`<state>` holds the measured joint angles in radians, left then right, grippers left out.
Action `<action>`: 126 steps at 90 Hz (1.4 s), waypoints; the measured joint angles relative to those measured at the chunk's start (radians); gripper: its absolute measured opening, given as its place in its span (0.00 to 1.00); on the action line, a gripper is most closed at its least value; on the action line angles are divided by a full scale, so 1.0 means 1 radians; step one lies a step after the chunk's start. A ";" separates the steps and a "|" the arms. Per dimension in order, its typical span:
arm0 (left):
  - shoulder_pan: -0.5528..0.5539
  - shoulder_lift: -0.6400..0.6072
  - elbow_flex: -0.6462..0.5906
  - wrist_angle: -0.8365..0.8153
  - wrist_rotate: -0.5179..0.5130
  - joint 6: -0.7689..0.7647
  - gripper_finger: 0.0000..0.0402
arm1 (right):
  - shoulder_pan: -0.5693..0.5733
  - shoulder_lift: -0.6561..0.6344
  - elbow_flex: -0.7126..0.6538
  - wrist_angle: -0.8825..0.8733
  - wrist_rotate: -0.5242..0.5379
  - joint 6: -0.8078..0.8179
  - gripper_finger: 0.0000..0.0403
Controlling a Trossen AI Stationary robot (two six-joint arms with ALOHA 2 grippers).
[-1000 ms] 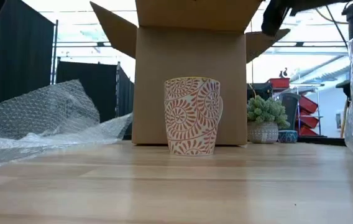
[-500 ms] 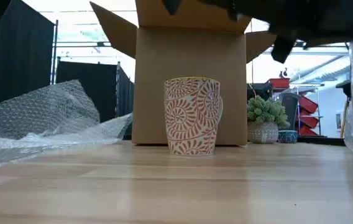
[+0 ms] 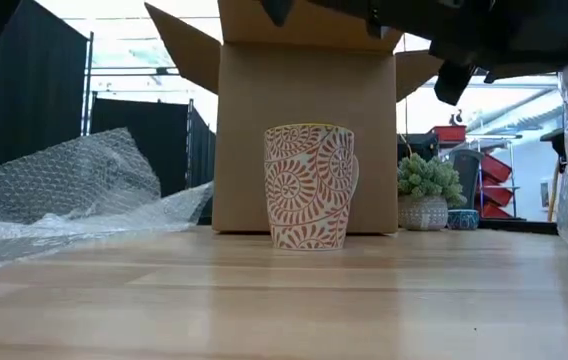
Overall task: Wrap mug
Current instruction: Wrap the red mug with bubble wrap
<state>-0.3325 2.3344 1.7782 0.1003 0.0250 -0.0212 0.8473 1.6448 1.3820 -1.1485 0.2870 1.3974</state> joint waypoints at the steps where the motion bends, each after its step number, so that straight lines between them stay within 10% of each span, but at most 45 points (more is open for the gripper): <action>1: 0.000 0.000 0.000 0.000 0.000 0.000 0.00 | 0.003 -0.006 0.000 -0.003 0.001 0.002 0.60; 60: 0.000 0.001 -0.001 -0.001 -0.001 -0.002 0.00 | 0.389 0.012 -0.068 -0.054 -0.221 0.260 0.60; 126: 0.000 0.003 0.008 -0.005 -0.002 -0.001 0.00 | 0.397 0.165 -0.332 0.292 -0.299 0.182 0.48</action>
<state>-0.3323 2.3371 1.7863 0.0956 0.0231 -0.0223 1.2440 1.8103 1.0502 -0.8569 -0.0121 1.5790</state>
